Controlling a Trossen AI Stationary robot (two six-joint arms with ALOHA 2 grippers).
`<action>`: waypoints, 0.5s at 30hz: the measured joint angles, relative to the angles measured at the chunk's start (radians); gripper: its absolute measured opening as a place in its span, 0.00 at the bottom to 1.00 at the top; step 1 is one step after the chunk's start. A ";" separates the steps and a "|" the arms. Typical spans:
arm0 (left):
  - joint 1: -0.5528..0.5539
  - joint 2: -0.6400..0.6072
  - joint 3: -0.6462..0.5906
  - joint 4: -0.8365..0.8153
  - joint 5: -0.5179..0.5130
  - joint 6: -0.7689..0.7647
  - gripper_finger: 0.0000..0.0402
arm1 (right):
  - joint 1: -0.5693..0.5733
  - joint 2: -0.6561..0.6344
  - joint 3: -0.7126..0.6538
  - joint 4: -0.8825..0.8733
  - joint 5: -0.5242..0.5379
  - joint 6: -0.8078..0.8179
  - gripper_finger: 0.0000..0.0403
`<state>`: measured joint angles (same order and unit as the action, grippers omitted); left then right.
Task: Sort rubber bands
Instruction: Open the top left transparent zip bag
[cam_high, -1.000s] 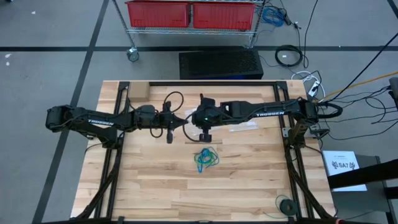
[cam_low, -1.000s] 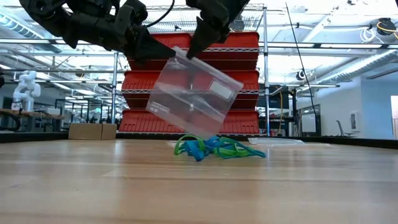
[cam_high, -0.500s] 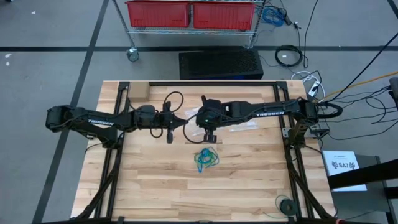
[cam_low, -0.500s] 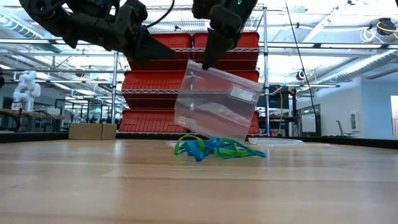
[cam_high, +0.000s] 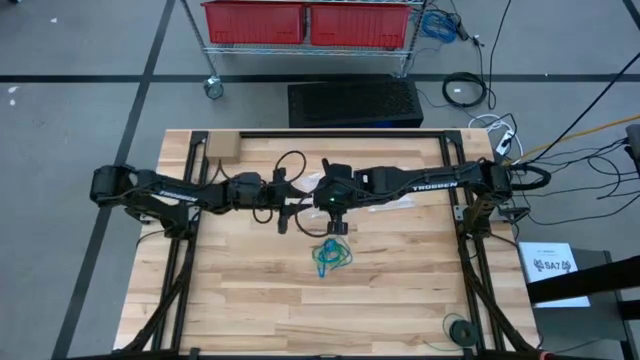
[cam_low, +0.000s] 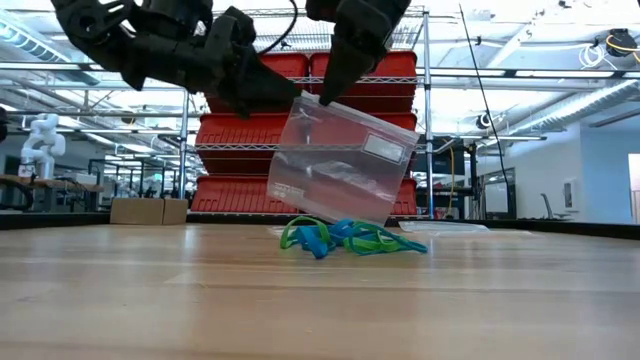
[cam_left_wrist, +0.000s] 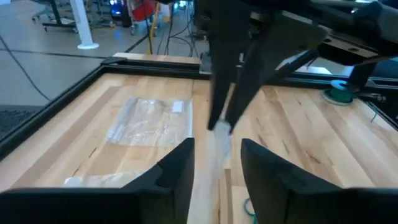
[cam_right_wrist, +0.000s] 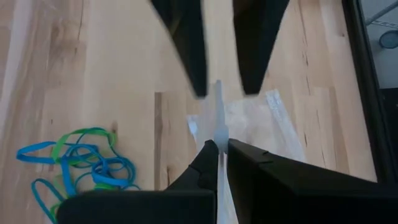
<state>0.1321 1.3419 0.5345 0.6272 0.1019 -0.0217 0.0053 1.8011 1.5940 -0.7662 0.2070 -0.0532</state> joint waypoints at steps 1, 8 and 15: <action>-0.004 0.008 0.008 -0.002 0.008 0.000 0.34 | 0.002 0.000 0.000 0.000 0.000 0.000 0.00; -0.015 0.017 0.045 -0.074 0.026 0.001 0.28 | 0.004 0.000 0.000 0.002 0.000 -0.003 0.00; -0.014 0.015 0.045 -0.078 0.017 0.029 0.04 | 0.004 0.000 0.000 0.003 -0.001 -0.003 0.00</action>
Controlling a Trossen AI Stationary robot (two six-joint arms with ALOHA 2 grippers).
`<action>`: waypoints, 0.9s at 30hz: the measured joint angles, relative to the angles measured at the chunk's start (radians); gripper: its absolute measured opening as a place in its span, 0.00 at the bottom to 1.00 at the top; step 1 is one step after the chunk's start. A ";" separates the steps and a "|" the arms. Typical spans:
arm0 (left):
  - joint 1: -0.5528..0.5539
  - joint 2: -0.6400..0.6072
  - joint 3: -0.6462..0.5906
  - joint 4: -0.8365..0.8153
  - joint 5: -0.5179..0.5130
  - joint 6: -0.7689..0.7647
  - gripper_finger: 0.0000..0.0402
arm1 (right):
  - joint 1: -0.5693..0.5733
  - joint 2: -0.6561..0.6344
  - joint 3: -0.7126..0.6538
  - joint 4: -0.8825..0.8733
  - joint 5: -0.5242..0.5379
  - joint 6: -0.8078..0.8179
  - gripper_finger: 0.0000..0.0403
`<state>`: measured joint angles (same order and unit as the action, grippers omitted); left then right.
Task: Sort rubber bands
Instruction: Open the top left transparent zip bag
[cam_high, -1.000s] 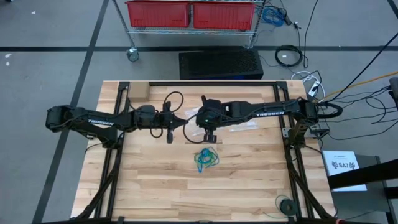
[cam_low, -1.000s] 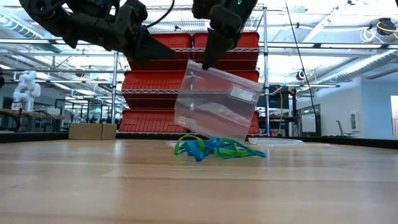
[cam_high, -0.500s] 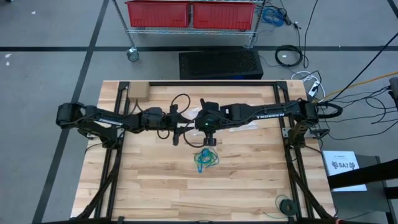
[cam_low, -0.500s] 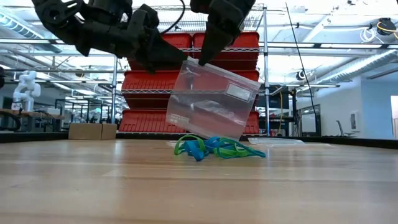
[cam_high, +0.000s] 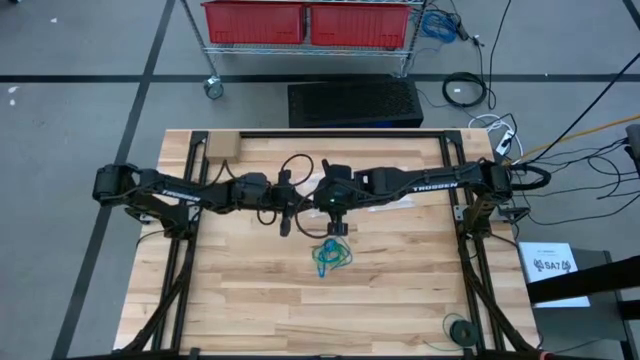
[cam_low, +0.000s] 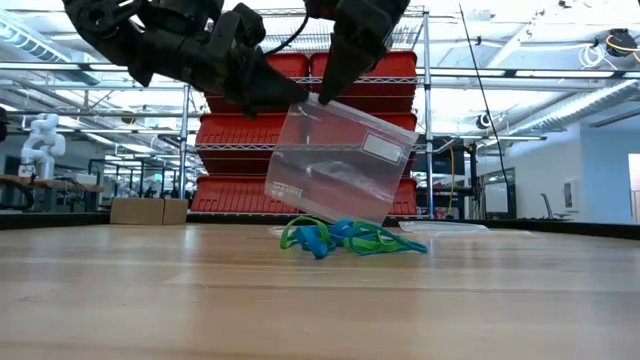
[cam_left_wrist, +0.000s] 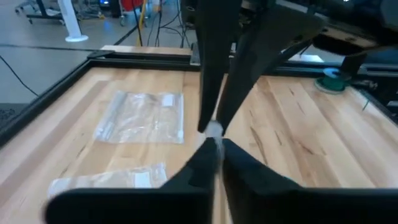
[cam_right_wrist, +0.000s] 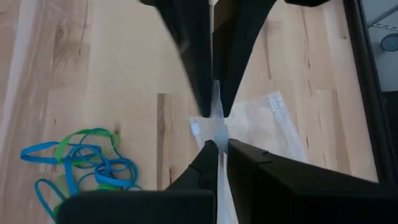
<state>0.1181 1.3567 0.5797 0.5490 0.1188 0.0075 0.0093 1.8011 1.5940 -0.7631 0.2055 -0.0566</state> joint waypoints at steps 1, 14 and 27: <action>0.000 0.000 0.000 -0.002 -0.001 0.001 0.03 | 0.000 0.000 0.000 0.000 -0.001 0.000 0.00; 0.002 -0.013 0.000 -0.014 -0.043 0.003 0.01 | -0.001 -0.011 0.000 -0.073 0.009 0.038 0.00; 0.002 -0.088 0.000 -0.089 -0.089 0.011 0.00 | 0.000 -0.013 0.002 -0.238 0.009 0.093 0.00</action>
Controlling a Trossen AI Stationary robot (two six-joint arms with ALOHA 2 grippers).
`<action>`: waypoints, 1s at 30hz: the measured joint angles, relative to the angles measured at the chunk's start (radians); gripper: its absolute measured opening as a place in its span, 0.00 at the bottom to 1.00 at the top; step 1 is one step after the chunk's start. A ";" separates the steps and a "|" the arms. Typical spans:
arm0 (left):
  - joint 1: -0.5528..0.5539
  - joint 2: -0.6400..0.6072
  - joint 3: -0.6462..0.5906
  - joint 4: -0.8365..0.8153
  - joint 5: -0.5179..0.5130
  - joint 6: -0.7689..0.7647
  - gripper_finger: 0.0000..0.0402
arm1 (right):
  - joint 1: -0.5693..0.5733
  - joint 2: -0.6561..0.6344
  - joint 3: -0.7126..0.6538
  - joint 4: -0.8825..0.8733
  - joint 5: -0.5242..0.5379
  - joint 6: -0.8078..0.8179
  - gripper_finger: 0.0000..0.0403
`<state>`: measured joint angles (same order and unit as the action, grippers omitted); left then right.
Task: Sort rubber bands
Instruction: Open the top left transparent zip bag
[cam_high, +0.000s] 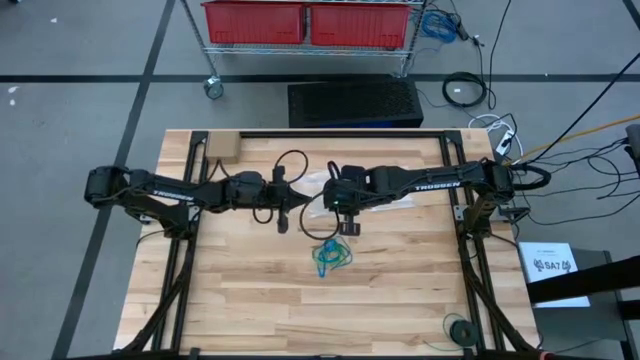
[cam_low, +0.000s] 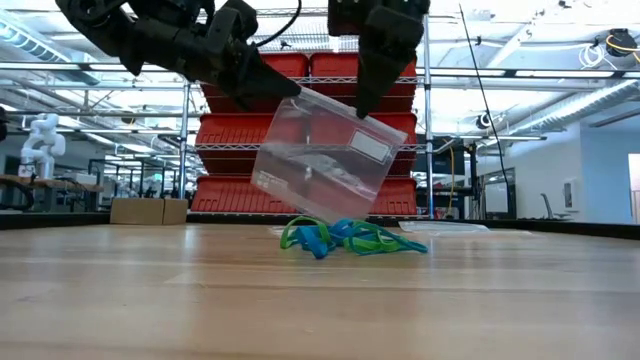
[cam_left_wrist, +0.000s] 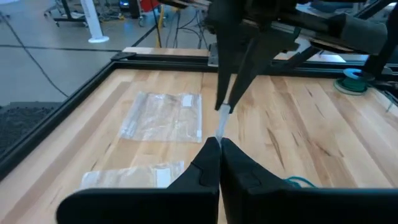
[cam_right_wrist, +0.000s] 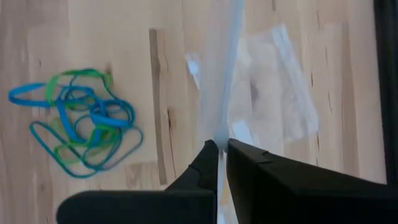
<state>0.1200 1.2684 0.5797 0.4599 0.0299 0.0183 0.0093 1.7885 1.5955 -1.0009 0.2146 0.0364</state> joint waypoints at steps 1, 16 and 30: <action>0.000 -0.004 0.000 -0.003 -0.005 0.007 0.00 | 0.000 0.000 0.000 -0.010 0.000 0.004 0.00; 0.000 -0.021 0.000 -0.009 -0.009 0.015 0.00 | 0.003 0.000 -0.001 -0.162 -0.007 0.069 0.00; 0.000 -0.023 0.000 -0.012 -0.010 0.015 0.00 | 0.033 0.001 0.067 -0.229 0.043 0.091 0.16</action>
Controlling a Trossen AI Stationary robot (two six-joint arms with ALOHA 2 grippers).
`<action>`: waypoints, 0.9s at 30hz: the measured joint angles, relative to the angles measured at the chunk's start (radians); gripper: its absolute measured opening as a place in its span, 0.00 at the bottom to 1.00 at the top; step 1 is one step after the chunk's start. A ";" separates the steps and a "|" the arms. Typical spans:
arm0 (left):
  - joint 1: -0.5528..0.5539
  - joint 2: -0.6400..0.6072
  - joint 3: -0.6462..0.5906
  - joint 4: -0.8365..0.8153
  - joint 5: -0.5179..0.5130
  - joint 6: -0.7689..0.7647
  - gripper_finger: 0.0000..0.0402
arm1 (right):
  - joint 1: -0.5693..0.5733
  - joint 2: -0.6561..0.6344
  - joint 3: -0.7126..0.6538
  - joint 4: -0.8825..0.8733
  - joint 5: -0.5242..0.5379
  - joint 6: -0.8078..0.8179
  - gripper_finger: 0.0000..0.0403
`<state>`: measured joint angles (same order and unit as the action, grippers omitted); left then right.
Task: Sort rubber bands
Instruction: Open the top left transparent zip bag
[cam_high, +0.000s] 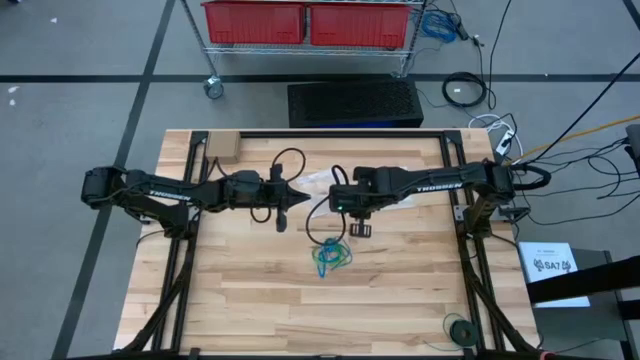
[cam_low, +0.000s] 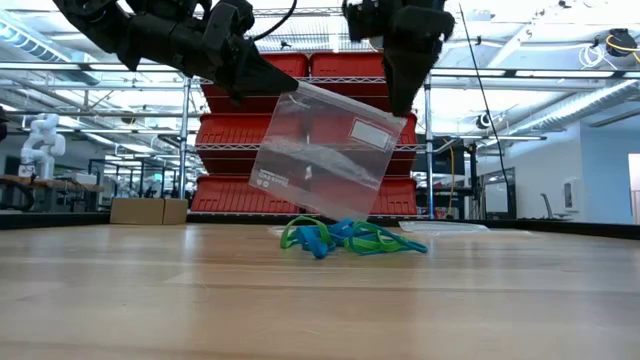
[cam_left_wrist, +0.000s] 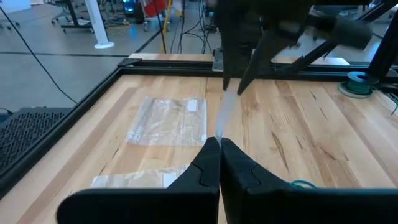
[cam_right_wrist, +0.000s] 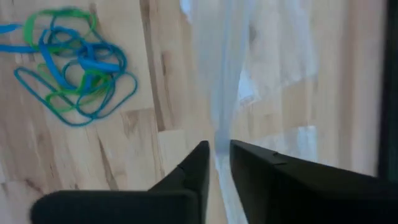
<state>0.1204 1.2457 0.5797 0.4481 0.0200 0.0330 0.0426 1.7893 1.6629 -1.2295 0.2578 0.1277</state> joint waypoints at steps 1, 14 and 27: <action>0.000 0.000 0.000 -0.002 0.000 0.000 0.00 | 0.002 0.000 0.022 -0.021 0.003 0.000 0.19; 0.000 0.000 0.000 -0.019 0.000 0.000 0.00 | 0.004 0.000 0.071 0.179 0.053 -0.119 0.03; 0.000 0.001 0.000 -0.020 0.000 0.000 0.00 | -0.009 0.001 -0.044 0.363 0.058 -0.123 0.00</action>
<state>0.1201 1.2469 0.5793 0.4278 0.0200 0.0330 0.0331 1.7905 1.6191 -0.8665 0.3161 0.0049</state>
